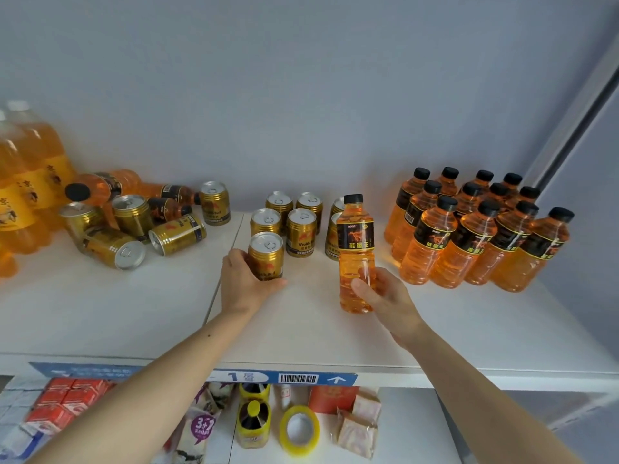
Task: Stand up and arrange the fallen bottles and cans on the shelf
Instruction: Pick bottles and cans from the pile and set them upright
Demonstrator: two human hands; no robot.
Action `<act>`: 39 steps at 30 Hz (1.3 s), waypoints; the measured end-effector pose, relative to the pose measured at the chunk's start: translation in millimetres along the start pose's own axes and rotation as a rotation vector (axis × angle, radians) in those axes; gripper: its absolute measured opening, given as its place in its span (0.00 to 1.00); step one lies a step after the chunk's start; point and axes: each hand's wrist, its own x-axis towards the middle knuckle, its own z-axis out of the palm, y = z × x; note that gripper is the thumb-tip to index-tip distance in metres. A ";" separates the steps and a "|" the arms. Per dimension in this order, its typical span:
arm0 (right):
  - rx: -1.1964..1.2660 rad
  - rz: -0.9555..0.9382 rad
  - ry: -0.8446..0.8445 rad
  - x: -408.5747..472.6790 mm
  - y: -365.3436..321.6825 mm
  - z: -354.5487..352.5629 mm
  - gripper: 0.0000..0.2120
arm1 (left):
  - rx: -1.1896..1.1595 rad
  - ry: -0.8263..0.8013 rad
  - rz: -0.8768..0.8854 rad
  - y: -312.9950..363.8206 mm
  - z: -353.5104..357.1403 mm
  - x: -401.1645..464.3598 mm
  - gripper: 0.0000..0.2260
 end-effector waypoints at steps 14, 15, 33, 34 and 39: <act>0.107 -0.091 0.040 -26.5 6.4 -13.5 0.23 | -0.417 -0.446 0.409 100.5 16.2 -57.3 0.22; 0.112 -0.099 0.038 -29.4 7.7 -16.6 0.23 | -0.463 -0.550 0.386 110.8 21.9 -60.0 0.22; -0.418 -0.248 0.078 -47.1 19.2 -242.4 0.33 | -0.603 -0.526 0.441 274.4 177.8 -155.2 0.26; -0.442 -0.249 0.107 -46.0 21.8 -257.2 0.32 | -0.606 -0.549 0.438 283.8 189.6 -159.4 0.27; -0.412 -0.223 0.188 -37.6 42.2 -311.2 0.29 | -0.604 -0.708 0.417 312.0 235.7 -170.9 0.26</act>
